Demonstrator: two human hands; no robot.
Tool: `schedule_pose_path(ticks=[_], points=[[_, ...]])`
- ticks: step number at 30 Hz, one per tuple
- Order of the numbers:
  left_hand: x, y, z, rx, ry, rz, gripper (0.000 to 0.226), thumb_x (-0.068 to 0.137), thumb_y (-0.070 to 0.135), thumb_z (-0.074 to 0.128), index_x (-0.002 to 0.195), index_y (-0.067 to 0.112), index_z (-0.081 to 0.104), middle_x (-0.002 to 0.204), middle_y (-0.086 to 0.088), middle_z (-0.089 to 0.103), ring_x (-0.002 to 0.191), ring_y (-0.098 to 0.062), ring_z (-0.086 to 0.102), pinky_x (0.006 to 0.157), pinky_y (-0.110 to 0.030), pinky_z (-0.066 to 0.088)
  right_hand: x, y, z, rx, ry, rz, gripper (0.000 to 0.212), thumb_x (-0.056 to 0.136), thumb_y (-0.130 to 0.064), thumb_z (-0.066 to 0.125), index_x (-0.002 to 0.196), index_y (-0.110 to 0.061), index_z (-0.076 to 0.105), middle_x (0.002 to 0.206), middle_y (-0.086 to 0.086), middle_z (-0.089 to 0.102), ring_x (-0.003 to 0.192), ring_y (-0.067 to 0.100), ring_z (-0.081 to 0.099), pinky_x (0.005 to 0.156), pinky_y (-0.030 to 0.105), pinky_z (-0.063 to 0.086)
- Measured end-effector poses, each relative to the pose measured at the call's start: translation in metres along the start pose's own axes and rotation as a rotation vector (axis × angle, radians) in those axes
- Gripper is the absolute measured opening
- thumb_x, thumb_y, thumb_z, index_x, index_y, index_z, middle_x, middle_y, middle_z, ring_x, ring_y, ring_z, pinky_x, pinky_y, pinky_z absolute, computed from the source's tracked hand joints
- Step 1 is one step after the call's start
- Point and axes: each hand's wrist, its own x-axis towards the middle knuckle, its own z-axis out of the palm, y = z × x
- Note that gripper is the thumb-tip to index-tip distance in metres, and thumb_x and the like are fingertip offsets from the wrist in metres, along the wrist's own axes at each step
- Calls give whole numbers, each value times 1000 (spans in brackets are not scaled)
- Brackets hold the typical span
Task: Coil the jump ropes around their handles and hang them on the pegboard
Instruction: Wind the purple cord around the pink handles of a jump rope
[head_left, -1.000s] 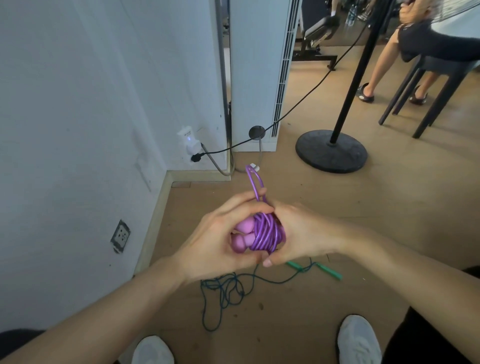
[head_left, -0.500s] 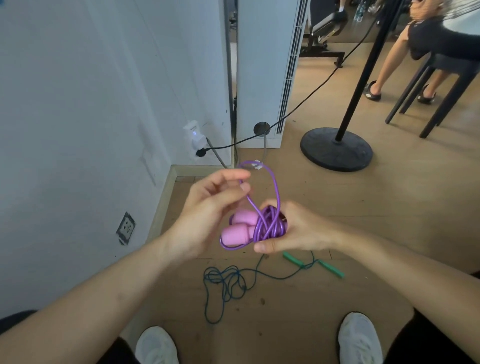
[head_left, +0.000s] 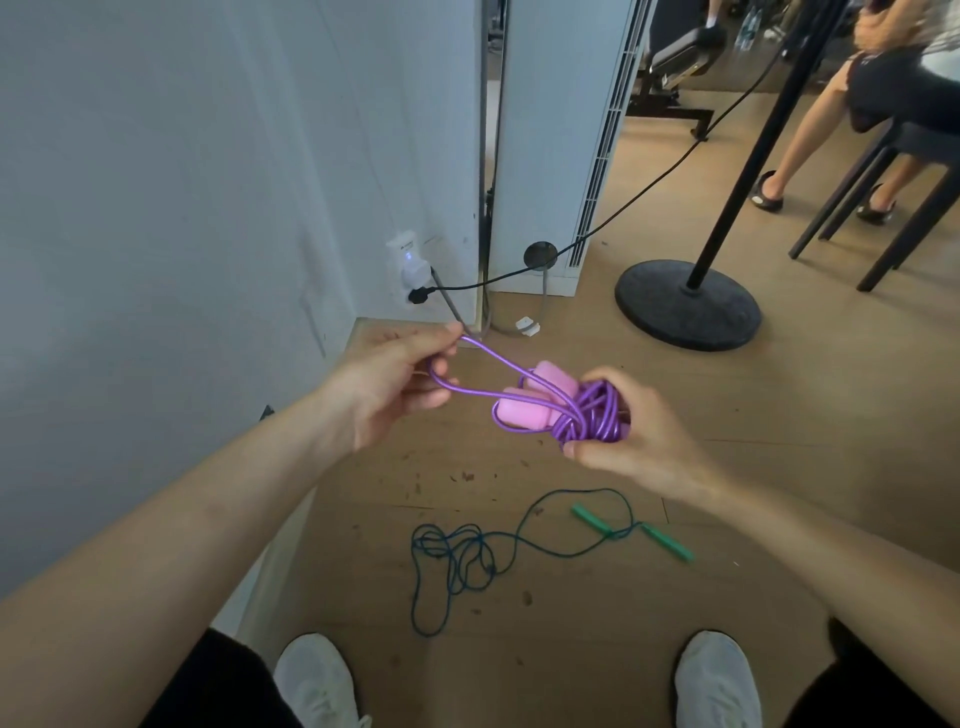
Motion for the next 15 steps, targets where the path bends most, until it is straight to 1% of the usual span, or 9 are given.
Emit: schedule_pose_path(ticks=[3,4,6,7,9,11,13,14,15], points=[[-1,-2,3,-25,25,22,22,90,23,72,71,13,67,55,0,54,45,-13,58,40,-16,46,-3,-3,-1,48,16,-36,54,55,-43,80,102,-27,58,92,-1,68,80,18,67,76,50,57],[-1,-3,4,-38,25,33,18,92,20,71,75,13,68,55,0,54,42,-13,56,38,-15,43,-3,-4,-2,38,28,-46,54,56,-45,80,101,-27,58,91,-2,68,80,17,67,74,49,57],[-1,-3,5,-70,4,51,9,94,12,66,89,12,72,57,0,53,42,-11,52,37,-15,41,-3,-7,-1,0,53,-72,55,57,-53,81,99,-27,58,89,-4,67,77,13,66,71,44,57],[0,-3,4,-94,-14,58,11,96,9,63,95,12,74,58,0,52,44,-9,51,39,-14,41,-3,-8,-1,-11,59,-86,56,57,-57,81,98,-27,58,87,-4,67,75,12,66,68,40,57],[2,0,1,-181,-62,59,17,98,8,58,102,9,75,62,1,55,51,-5,53,45,-12,46,-3,-11,2,-11,75,-92,62,55,-69,80,95,-26,59,83,-4,67,71,10,64,64,34,55],[1,5,-2,-278,-132,49,18,98,7,57,107,5,72,66,2,63,58,-3,59,53,-11,52,-2,-13,3,7,95,-76,63,54,-75,77,90,-26,62,79,-3,68,70,14,64,65,37,53],[-1,9,-4,-301,-210,71,23,90,7,62,112,4,69,72,3,71,66,-2,66,63,-11,55,-1,-15,3,51,81,-40,57,57,-67,78,89,-22,65,77,0,70,69,17,65,66,40,52],[-2,9,-5,-265,-236,101,30,84,8,65,113,5,69,76,4,73,70,-2,68,67,-11,56,-1,-15,3,99,55,-17,55,59,-61,78,90,-18,65,74,2,69,64,17,64,60,37,51],[-3,7,-5,-206,-243,140,36,78,10,68,114,6,69,77,5,74,73,-1,69,70,-12,56,-1,-16,2,164,23,9,56,60,-57,76,93,-13,65,68,4,66,54,18,59,51,33,48]])
